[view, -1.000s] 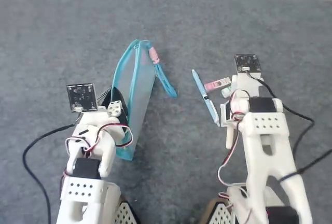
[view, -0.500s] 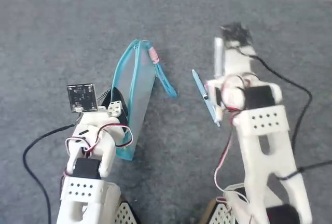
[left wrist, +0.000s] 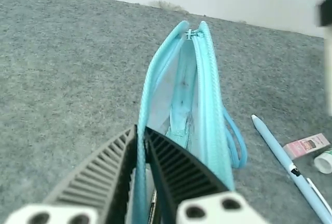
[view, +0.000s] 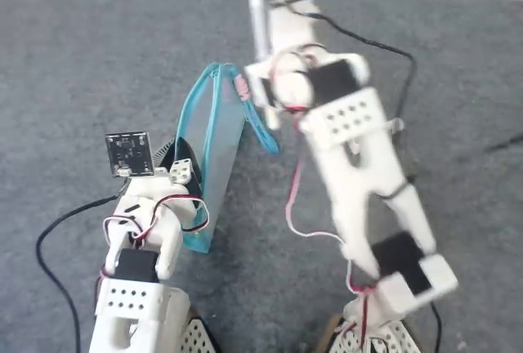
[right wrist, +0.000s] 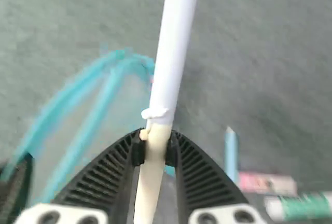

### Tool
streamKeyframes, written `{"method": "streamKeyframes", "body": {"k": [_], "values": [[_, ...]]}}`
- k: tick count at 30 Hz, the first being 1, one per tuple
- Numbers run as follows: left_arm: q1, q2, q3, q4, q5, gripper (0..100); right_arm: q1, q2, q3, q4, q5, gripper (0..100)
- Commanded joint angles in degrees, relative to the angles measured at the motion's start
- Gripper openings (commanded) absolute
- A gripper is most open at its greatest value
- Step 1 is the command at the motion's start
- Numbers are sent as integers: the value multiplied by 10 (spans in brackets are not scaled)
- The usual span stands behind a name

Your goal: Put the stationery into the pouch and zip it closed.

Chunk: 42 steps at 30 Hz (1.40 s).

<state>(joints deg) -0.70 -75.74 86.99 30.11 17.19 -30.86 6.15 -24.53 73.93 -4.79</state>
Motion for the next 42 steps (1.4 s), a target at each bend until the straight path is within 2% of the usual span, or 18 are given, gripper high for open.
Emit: {"method": "streamKeyframes", "body": {"k": [1,6,11,16,22,25,29,35,38,42], "values": [[3,2,11,-2,-10,12,-24,3,-47,-65,-48,6],[3,2,10,-2,-11,12,-57,12,-46,-131,-64,6],[3,2,10,-2,-25,12,-98,15,-46,-136,-64,6],[3,2,12,-2,-25,12,-109,-1,-20,-149,-57,6],[3,3,12,-3,-25,12,-70,-160,-15,-24,-11,6],[3,3,12,-4,-25,12,-69,-250,56,-4,4,6],[3,4,12,-4,-25,12,-60,-393,257,-109,4,6],[3,4,13,-4,-25,12,-60,-545,591,-480,24,6],[3,4,13,-4,-25,12,-76,-524,631,-594,24,6],[4,4,13,-4,-25,12,-79,-422,594,-638,24,6]]}}
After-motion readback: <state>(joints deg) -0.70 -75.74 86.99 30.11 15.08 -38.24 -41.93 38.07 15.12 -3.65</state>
